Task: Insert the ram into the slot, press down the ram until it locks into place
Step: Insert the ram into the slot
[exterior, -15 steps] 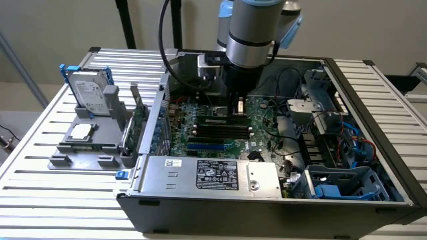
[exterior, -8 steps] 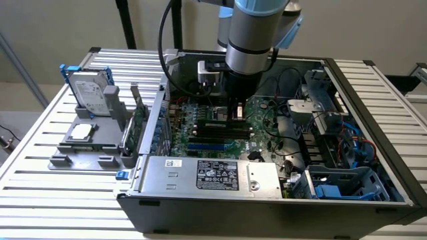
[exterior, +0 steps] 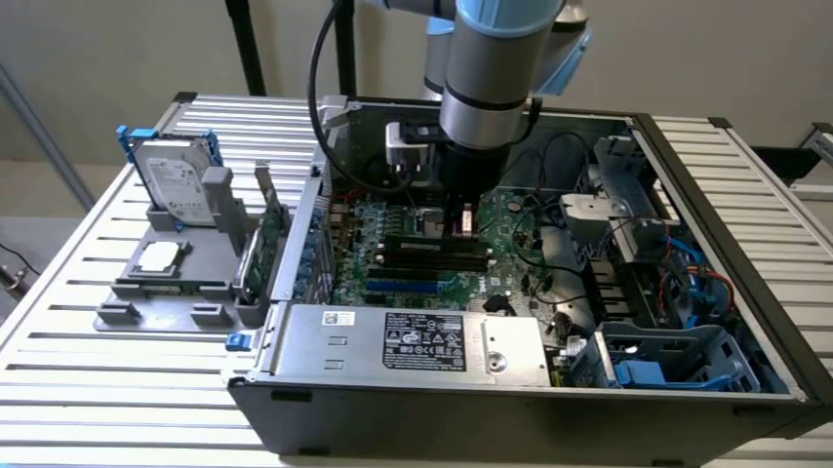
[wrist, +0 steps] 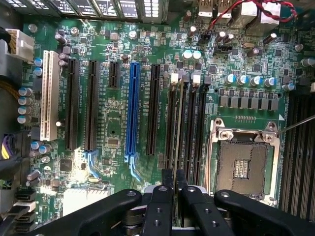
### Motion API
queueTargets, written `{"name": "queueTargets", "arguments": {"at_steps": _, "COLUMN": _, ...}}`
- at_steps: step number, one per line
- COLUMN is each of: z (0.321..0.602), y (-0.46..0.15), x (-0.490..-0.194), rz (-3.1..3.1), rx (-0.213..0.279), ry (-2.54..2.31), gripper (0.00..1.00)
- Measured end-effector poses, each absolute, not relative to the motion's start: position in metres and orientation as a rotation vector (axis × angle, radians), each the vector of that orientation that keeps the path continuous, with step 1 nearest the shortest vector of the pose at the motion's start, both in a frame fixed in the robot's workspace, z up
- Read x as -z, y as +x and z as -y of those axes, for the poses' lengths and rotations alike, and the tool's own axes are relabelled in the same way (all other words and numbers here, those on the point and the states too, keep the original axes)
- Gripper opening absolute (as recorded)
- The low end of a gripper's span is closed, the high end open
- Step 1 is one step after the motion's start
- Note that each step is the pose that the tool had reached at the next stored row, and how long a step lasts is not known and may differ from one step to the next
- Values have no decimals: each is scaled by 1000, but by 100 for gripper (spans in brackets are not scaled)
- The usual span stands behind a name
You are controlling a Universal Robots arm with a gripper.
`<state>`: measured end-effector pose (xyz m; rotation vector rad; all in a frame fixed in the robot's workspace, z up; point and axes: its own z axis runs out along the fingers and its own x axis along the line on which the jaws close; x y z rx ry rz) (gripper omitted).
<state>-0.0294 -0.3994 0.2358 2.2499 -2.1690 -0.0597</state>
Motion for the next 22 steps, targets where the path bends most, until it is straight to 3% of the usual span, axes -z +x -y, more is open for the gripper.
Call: {"name": "queueTargets", "arguments": {"at_steps": 22, "z": 400, "y": -31, "x": -232, "rz": 2167, "rx": 31, "ry": 2269, "gripper": 14}}
